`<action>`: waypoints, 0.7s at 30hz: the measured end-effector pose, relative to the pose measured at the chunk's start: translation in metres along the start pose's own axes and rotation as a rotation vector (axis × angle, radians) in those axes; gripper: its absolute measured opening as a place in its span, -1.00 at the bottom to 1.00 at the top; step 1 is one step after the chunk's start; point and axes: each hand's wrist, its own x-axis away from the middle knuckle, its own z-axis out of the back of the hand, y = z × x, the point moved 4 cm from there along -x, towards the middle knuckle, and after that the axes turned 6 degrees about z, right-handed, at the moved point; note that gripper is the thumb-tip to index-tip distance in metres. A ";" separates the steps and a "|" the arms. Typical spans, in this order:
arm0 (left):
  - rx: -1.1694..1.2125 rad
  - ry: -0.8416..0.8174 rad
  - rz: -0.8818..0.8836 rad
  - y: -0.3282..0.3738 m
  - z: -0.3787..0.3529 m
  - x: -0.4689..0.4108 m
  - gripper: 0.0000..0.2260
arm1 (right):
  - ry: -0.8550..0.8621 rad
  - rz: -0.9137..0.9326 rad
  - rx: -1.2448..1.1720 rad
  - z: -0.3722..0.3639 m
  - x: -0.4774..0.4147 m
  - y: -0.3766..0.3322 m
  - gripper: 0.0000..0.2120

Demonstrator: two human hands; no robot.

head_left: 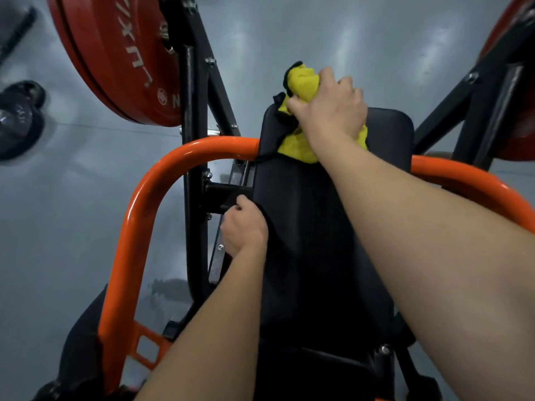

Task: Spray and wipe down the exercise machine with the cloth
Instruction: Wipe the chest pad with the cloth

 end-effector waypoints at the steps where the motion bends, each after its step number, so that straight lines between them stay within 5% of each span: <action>1: -0.027 0.049 -0.015 0.001 0.000 0.002 -0.53 | -0.033 -0.073 -0.019 0.001 -0.012 -0.005 -0.51; 5: -0.060 0.143 -0.018 0.003 0.003 0.002 -0.59 | -0.074 0.043 0.063 -0.010 -0.041 -0.030 -0.57; 8: -0.063 0.186 0.013 0.005 0.000 0.004 -0.65 | 0.182 0.196 0.091 -0.016 -0.030 -0.033 -0.58; 12: -0.063 0.217 0.004 0.009 0.004 0.009 -0.66 | 0.285 0.383 0.082 -0.008 0.004 -0.026 -0.56; 21: -0.079 0.156 0.027 0.011 0.006 0.008 -0.63 | -0.059 0.723 -0.178 0.000 0.136 0.017 -0.55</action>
